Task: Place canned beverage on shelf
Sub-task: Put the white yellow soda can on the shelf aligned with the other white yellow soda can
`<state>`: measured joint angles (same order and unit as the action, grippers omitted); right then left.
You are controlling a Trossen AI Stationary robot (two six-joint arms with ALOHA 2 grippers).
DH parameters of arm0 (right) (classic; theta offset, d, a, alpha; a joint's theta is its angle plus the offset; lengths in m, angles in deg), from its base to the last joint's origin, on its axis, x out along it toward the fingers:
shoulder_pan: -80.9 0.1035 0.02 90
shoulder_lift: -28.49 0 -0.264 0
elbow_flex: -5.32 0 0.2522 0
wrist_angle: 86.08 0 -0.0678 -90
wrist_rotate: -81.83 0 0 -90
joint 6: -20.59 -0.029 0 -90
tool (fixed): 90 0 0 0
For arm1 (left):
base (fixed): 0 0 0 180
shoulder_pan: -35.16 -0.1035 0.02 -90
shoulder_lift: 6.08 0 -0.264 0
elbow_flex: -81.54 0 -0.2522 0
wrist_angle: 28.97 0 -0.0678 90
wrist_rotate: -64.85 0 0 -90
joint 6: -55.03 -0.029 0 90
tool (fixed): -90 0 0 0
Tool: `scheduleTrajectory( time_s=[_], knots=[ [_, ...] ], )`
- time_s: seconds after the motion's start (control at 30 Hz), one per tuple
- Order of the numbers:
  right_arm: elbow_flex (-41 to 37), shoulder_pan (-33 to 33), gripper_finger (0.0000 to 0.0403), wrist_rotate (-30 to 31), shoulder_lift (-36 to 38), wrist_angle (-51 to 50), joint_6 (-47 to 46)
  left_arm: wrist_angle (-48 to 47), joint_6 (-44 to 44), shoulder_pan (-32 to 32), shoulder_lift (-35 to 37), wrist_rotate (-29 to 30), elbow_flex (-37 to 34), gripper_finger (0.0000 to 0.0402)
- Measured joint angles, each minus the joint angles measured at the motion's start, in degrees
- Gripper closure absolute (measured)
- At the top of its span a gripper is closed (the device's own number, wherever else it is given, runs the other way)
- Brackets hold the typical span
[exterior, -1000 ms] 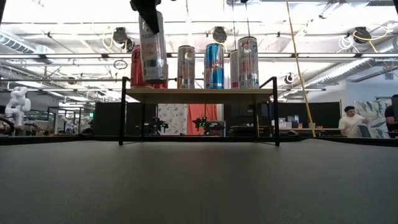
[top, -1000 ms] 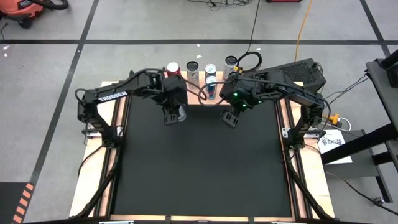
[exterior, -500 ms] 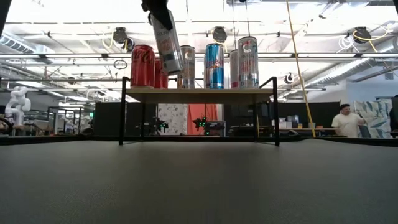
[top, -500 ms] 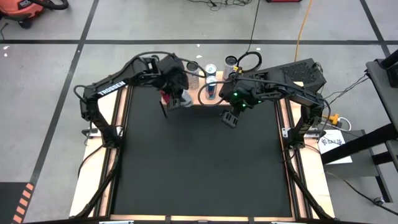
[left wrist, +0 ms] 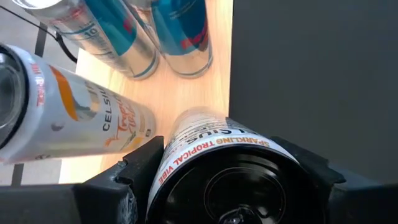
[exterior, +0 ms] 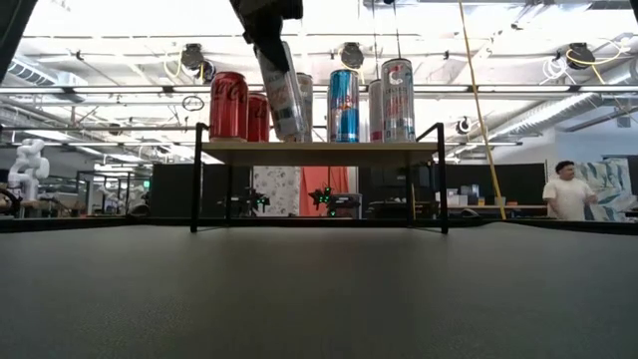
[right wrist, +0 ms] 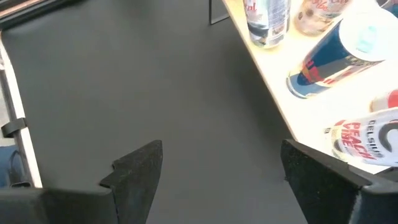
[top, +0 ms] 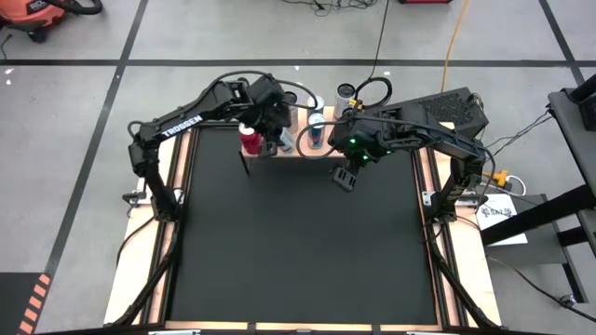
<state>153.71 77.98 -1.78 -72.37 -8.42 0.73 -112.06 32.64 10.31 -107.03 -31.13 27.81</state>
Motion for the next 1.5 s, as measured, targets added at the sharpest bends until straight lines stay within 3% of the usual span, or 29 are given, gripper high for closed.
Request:
scheduleTrajectory(
  time_s=[0.77,1.27,1.5],
  knots=[
    [0.0,0.0,0.0095,1.3,0.0,0.0,0.0,3.1,-0.5,-2.5,-1.6,0.4,0.0,0.0153],
    [0.0,0.0,0.0095,1.1,0.0,0.0,-0.4,2.9,-0.7,-2.5,-1.6,0.3,0.0,0.0125],
    [0.0,0.0,0.0095,1.1,0.0,0.0,-0.4,3.0,-0.9,-2.5,-1.6,3.7,0.0,0.0124]
  ],
)
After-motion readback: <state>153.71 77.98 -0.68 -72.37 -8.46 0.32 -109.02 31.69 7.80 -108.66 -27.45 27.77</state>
